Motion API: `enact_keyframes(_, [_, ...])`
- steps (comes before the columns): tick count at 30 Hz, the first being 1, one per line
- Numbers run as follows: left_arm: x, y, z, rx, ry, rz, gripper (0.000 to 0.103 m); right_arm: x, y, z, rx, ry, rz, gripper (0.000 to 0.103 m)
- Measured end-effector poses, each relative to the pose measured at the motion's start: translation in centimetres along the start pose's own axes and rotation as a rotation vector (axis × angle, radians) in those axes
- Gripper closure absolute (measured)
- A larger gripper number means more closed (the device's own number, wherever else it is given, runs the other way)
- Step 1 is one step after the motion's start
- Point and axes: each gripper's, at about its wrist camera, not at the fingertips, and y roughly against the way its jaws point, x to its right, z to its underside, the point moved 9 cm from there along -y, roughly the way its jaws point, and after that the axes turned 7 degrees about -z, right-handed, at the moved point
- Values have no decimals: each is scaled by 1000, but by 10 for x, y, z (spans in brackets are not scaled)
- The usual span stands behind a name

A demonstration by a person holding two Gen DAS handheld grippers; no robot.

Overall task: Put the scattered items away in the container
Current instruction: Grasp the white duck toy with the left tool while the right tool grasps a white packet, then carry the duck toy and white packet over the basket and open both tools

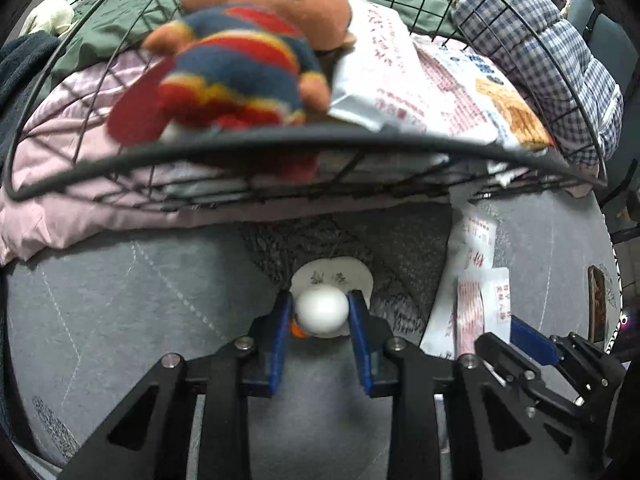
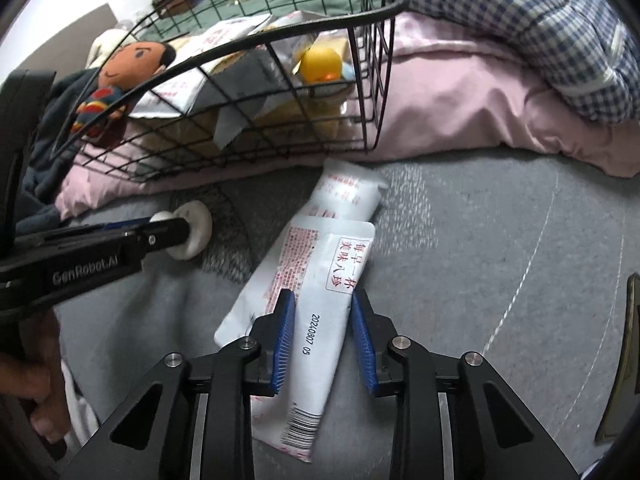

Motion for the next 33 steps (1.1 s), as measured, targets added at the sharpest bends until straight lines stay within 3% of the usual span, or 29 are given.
enact_keyframes(5, [-8,7,12,-31,8,-19,72,1,10,14,-26,21,-1,72])
enact_keyframes(6, [-8,7,12,-36,9,-25,70,2,12,15,-20,19,14,67])
enact_keyframes(7, [-9,8,12,-38,9,-28,61,6,14,15,-16,17,27,55])
enact_keyframes(8, [-8,9,11,-34,9,-29,46,7,15,15,-9,16,39,52])
enact_keyframes(10, [-6,12,7,-13,3,-32,37,3,16,13,-6,22,43,51])
enact_keyframes(19, [1,-19,10,-48,-55,-66,36,-6,-9,27,-69,71,95,50])
enact_keyframes(23, [0,-20,15,-22,-79,-79,37,-7,-8,30,-72,87,110,49])
enact_keyframes(24, [-1,-19,16,-22,-77,-80,38,-6,-7,31,-79,87,119,48])
enact_keyframes(26, [-5,-17,17,-15,-64,-89,52,-5,-6,34,-80,83,136,46])
enact_keyframes(28, [-7,-16,18,-18,-53,-96,52,-6,-4,39,-65,90,152,47])
enact_keyframes(31, [-9,-11,20,-22,-52,-103,53,-10,-1,40,-69,115,153,59])
enact_keyframes(33, [-13,-3,19,-11,-48,-106,53,-9,2,39,-70,92,125,60])
